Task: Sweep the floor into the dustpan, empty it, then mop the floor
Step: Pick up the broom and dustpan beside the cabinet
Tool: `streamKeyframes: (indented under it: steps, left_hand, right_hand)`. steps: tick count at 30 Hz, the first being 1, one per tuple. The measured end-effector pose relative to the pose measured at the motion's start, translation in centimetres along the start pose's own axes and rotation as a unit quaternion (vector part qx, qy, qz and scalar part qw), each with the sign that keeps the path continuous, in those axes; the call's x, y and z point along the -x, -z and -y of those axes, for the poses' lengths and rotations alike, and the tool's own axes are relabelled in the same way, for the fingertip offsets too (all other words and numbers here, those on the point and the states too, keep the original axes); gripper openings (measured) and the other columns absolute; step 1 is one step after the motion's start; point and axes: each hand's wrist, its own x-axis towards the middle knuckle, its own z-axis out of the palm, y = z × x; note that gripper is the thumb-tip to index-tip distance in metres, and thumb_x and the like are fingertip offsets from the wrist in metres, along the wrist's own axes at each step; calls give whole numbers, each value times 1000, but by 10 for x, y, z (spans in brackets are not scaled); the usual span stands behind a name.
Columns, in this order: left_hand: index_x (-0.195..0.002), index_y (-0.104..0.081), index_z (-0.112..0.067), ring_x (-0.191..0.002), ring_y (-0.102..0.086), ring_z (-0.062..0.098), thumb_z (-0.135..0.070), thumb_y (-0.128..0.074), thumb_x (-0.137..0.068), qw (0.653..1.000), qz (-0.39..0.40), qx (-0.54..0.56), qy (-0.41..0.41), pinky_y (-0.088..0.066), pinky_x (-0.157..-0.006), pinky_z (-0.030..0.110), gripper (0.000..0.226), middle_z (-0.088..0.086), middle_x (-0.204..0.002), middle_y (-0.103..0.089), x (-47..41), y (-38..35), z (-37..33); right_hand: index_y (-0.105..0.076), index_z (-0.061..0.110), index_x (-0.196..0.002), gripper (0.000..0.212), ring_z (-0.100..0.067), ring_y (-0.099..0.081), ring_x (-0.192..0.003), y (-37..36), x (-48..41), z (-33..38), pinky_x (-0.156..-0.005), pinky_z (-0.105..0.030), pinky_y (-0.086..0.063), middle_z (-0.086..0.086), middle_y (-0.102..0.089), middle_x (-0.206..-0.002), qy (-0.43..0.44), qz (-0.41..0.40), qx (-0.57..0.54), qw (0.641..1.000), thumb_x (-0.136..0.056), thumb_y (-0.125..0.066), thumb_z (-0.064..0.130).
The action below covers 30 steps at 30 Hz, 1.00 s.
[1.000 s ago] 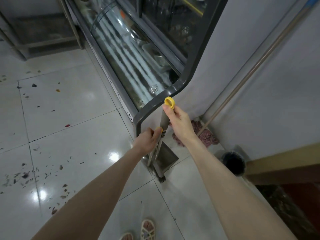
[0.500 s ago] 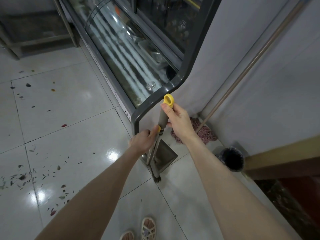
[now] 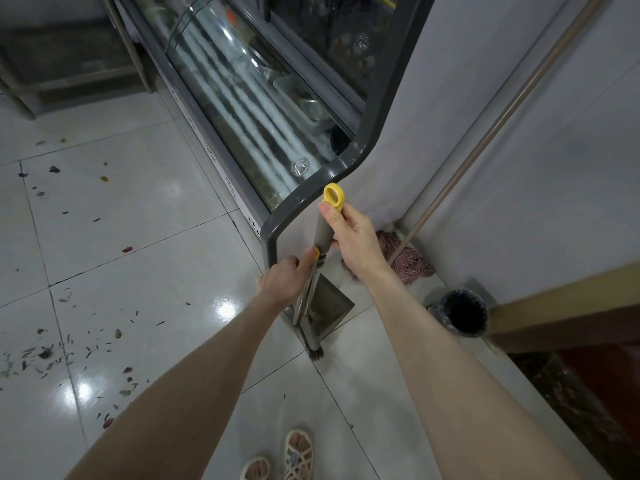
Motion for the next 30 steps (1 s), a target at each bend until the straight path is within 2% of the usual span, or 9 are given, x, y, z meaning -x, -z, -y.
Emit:
streamKeyframes:
  steps: [4, 8, 11, 17, 19, 21, 23, 26, 30]
  left_hand:
    - [-95, -57, -13, -89, -59, 24, -65, -14, -94, 1000, -7, -9, -6, -43, -80, 35, 68, 8, -96, -65, 2, 0, 0]
    - [-97, -59, -12, -91, -59, 25, -67, -13, -93, 1000, -2, -4, -4, -46, -84, 38, 71, 9, -98, -65, 3, -1, 0]
    - [-97, -58, -10, -90, -58, 25, -64, -14, -94, 1000, -2, -2, -4, -42, -79, 35, 70, 10, -98, -64, 6, 0, 0]
    - [-89, -54, -15, -90, -59, 26, -66, -12, -93, 1000, -3, -2, 2, -44, -81, 37, 66, 10, -97, -64, 11, -3, 2]
    - [-89, -54, -15, -91, -59, 27, -66, -12, -93, 1000, -5, -3, -2, -44, -81, 37, 67, 10, -97, -64, 15, -3, 3]
    - [-94, -56, -14, -92, -59, 27, -65, -12, -93, 1000, -18, -18, -17, -43, -77, 34, 68, 9, -97, -63, 24, -5, 12]
    - [-95, -55, -15, -88, -58, 24, -62, -13, -95, 999, -21, -26, -16, -39, -70, 29, 63, 6, -93, -61, 36, -3, 25]
    - [-100, -56, -16, -95, -59, 27, -66, -14, -93, 1000, 4, 2, -12, -42, -78, 34, 66, 7, -97, -63, 33, 0, 29]
    - [-105, -58, -14, -101, -59, 29, -69, -14, -91, 1000, 23, 16, -2, -43, -88, 39, 72, 11, -108, -64, 33, -5, 21]
  right_hand:
    - [-60, 18, -86, 51, -47, -53, -104, -2, 1, 0, -89, -62, -46, -33, -54, -102, -6, 5, -4, 1000, -74, -57, 68]
    - [-63, 29, -79, 38, -41, -58, -102, -2, 2, -1, -90, -58, -48, -27, -58, -101, -7, -2, -3, 1000, -73, -59, 67]
    - [-63, 27, -81, 42, -37, -59, -96, -3, 5, -2, -88, -61, -47, -29, -57, -96, -1, 0, 0, 1000, -73, -59, 68]
    - [-62, 37, -73, 26, -29, -57, -92, -4, 9, -4, -91, -58, -47, -6, -56, -84, -1, 6, -4, 1000, -77, -58, 62]
    - [-63, 40, -74, 23, -28, -58, -92, -4, 10, -4, -86, -54, -51, -3, -60, -86, -4, -5, 7, 1000, -77, -58, 62]
    - [-67, 41, -87, 23, -26, -61, -98, 4, 9, -2, -80, -46, -54, -1, -67, -98, -29, -47, -11, 998, -80, -58, 62]
    - [-67, 30, -96, 26, -24, -64, -104, 17, 8, -2, -92, -49, -51, -4, -69, -106, -53, -71, -35, 996, -87, -58, 53]
    - [-65, 19, -91, 27, -34, -60, -109, 19, 12, -5, -99, -52, -45, -20, -65, -111, -55, -58, -22, 997, -90, -57, 45]
    - [-62, 35, -88, 20, -16, -61, -103, 7, 23, -4, -101, -46, -46, 8, -64, -96, -56, -51, -10, 997, -89, -54, 53]
